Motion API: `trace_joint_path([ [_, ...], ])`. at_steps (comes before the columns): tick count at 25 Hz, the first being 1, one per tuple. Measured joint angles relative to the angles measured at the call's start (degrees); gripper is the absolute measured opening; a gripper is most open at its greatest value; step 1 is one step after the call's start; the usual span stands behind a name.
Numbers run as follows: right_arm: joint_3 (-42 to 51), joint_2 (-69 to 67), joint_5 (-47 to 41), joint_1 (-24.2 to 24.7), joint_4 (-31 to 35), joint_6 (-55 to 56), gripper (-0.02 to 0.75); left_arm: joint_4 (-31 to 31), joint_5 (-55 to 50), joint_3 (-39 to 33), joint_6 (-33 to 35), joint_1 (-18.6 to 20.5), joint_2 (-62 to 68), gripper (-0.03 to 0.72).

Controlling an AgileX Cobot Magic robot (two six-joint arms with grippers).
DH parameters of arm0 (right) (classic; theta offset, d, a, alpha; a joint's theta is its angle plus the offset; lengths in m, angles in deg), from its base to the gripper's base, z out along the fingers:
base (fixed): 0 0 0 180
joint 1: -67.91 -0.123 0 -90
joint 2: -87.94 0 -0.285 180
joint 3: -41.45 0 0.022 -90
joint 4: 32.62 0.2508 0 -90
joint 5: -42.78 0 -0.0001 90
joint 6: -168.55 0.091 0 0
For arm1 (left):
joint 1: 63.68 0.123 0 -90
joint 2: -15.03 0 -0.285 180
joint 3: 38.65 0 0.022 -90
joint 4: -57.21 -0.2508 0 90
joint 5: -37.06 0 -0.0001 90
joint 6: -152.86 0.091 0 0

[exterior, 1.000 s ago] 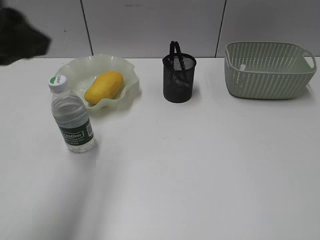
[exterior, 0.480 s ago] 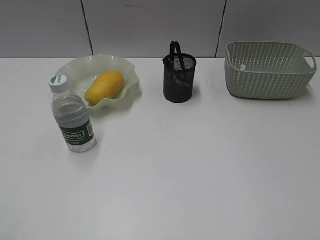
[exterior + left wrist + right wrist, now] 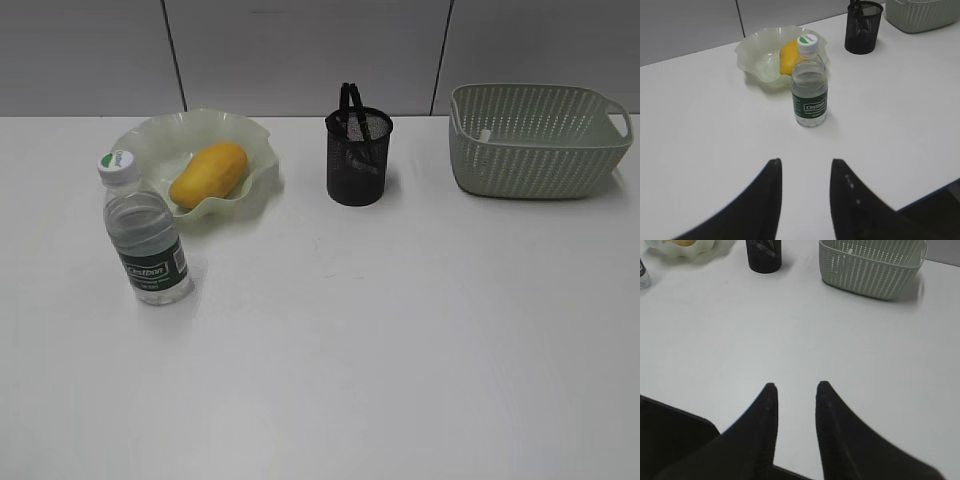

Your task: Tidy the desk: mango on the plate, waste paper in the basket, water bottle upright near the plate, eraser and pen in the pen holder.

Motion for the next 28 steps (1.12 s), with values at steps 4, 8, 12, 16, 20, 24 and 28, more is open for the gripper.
trace_joint_path([
  [4,0.00,0.00,0.00,0.00,1.00,0.00,0.225,1.16,-0.25,0.00,-0.06,0.00,0.00,0.237],
  [8,0.00,0.00,0.00,0.00,1.43,0.00,0.225,1.34,-0.25,0.00,-0.19,0.00,0.00,0.237],
  [12,0.00,0.00,0.00,0.00,1.67,0.00,0.225,1.68,-0.25,0.00,-0.24,0.00,0.00,0.237],
  [16,0.00,0.00,0.00,0.00,1.78,0.00,0.225,1.79,-0.25,0.00,-0.24,0.14,0.00,0.237],
  [20,0.00,0.00,0.00,1.86,1.84,0.00,0.225,1.83,-0.25,0.00,-0.24,5.76,0.00,0.235],
  [24,0.00,0.00,0.00,9.74,1.89,0.00,0.225,1.83,-0.25,0.00,-0.24,17.54,0.00,0.230],
  [28,0.00,0.00,0.00,16.39,1.94,0.00,0.225,1.83,-0.25,0.00,-0.24,26.29,-1.11,0.230],
])
